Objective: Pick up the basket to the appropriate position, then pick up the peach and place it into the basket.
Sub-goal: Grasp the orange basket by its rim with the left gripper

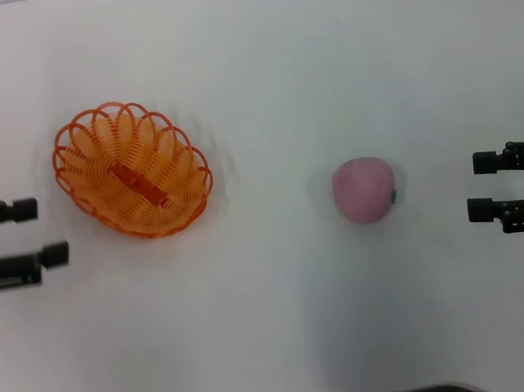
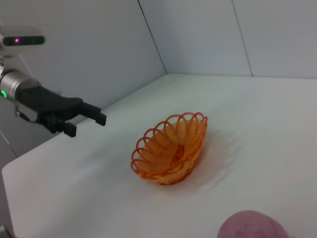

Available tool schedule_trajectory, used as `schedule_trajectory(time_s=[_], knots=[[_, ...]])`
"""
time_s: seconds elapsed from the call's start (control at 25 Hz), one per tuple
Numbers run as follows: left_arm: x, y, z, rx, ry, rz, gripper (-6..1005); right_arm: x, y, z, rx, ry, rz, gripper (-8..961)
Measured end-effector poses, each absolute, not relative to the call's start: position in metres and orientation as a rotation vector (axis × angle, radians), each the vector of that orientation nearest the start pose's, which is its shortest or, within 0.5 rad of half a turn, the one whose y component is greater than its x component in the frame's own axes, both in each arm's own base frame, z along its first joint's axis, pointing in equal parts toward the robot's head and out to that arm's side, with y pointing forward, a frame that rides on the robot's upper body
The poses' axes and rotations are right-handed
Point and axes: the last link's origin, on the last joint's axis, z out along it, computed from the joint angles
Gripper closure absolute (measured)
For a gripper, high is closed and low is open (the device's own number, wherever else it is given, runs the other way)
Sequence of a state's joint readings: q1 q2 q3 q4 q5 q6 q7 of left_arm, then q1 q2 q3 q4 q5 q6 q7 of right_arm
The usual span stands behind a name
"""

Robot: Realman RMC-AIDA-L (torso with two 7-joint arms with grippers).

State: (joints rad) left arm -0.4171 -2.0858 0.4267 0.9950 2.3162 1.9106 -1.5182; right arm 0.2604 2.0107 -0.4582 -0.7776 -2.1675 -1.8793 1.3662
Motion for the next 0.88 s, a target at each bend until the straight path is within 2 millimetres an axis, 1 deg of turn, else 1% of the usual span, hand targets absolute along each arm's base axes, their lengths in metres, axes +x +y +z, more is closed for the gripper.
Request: schedule_trajectory(time_s=[0.08, 0.24, 0.32, 0.6, 0.76, 0.88], knots=[[-0.294, 0.280, 0.073, -2.758, -0.837, -0.463, 152, 0.343, 0.226, 0.063, -2.675, 0.857, 0.656, 129], [-0.272, 0.307, 0.092, -2.693, -0.975, -0.375, 153, 0.341, 0.228, 0.062, -2.676, 0.853, 0.660, 128], [-0.261, 0.316, 0.094, -2.691, -0.996, -0.328, 153, 0.341, 0.229, 0.061, -2.676, 0.851, 0.660, 128], [-0.225, 0.345, 0.101, -2.624, -1.044, -0.153, 154, 0.340, 0.231, 0.061, -2.673, 0.847, 0.660, 128], [-0.217, 0.367, 0.100, -2.540, -1.097, 0.008, 154, 0.340, 0.233, 0.059, -2.686, 0.845, 0.644, 128], [-0.209, 0.383, 0.089, -2.506, -1.105, 0.107, 154, 0.339, 0.233, 0.058, -2.689, 0.846, 0.643, 128]])
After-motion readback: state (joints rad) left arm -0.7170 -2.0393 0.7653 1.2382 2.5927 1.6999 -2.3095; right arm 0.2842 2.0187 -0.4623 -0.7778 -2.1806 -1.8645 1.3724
